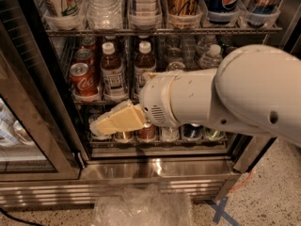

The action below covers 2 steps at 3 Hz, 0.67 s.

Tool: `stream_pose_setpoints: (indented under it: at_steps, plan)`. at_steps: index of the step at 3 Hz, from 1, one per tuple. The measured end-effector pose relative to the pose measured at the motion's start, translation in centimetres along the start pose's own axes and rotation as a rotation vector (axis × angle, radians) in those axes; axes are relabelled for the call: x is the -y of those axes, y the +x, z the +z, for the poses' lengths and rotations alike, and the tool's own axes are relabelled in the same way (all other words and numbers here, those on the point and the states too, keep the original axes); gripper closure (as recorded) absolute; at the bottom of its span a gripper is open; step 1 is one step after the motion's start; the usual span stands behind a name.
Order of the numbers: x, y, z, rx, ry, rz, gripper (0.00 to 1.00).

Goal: Pick 7up can from top shelf of fridge

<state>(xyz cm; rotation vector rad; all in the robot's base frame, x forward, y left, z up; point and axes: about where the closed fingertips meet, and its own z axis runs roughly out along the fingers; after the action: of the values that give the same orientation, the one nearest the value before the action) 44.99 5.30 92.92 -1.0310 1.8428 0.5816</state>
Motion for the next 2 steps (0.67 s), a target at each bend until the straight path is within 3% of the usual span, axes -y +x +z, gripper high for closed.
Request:
stream_pose_setpoints:
  at_steps: [1,2]
  plan:
    - [0.46,-1.86,0.44,0.056,0.105,-0.004,0.00]
    - [0.46,-1.86,0.44,0.056,0.105,-0.004,0.00]
